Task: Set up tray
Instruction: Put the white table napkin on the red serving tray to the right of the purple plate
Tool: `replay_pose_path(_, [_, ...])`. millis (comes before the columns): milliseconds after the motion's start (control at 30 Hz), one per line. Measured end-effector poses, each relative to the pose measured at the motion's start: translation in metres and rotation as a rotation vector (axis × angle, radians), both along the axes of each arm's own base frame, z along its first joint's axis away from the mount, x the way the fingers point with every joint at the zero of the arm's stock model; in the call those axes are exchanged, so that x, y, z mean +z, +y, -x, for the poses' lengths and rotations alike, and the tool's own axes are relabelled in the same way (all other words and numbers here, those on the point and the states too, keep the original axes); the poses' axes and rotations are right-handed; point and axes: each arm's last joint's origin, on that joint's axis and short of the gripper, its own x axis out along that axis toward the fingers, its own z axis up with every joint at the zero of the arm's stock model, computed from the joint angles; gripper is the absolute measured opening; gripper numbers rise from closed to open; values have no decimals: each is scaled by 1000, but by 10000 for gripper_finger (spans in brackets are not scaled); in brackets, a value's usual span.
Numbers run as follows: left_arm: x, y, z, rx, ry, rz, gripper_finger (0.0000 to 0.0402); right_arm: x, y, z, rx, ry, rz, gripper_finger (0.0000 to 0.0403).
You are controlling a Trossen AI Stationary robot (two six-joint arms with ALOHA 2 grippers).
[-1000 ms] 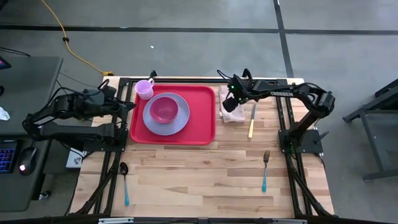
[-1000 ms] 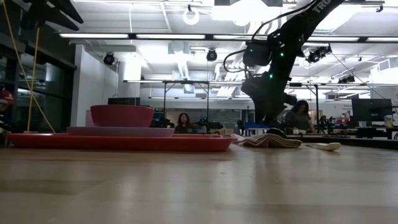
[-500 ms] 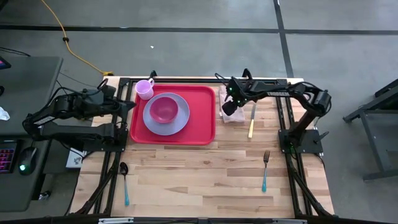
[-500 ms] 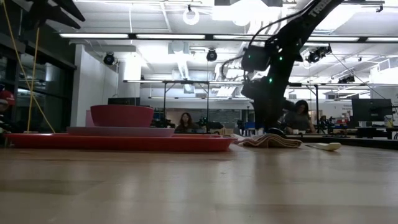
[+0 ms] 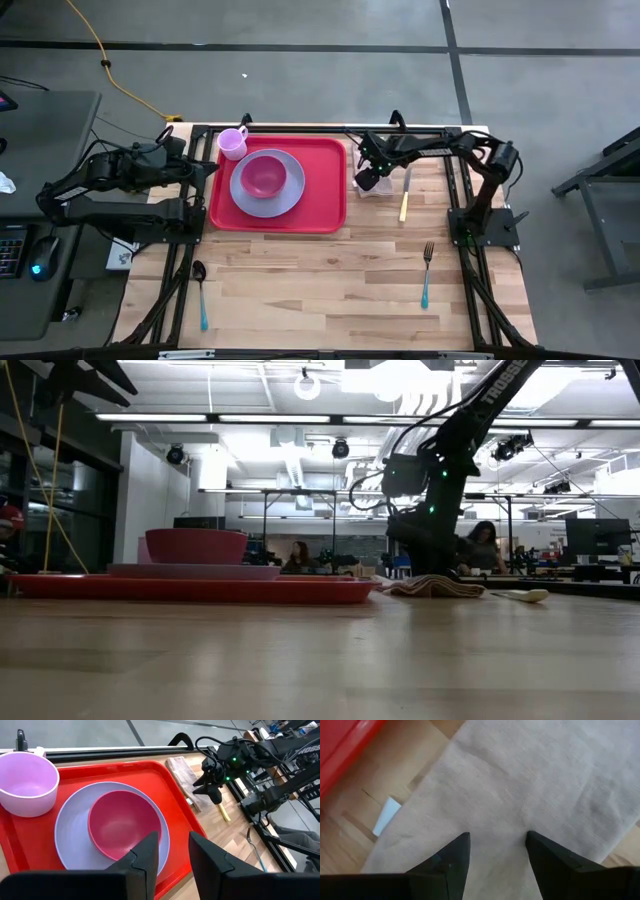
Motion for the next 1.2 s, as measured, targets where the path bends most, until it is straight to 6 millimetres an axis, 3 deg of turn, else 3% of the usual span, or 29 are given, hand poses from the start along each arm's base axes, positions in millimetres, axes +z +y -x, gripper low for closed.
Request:
replay_pose_path(167, [0, 0, 0, 0, 1, 0, 138, -2, 1, -1, -14, 1, -12, 168])
replay_pose_path(533, [0, 0, 0, -1, 2, 1, 138, -3, 0, -2, -18, -18, -16, 72])
replay_pose_path(700, [0, 0, 0, -2, 2, 2, 138, -3, 1, -3, -15, -26, -21, 52])
replay_pose_path(833, [0, 0, 0, -2, 2, 1, 138, -1, 1, -2, 9, -31, -22, 68])
replay_pose_path(1200, [0, 0, 0, -2, 3, 2, 138, 40, -5, 18, -14, -74, 43, 163])
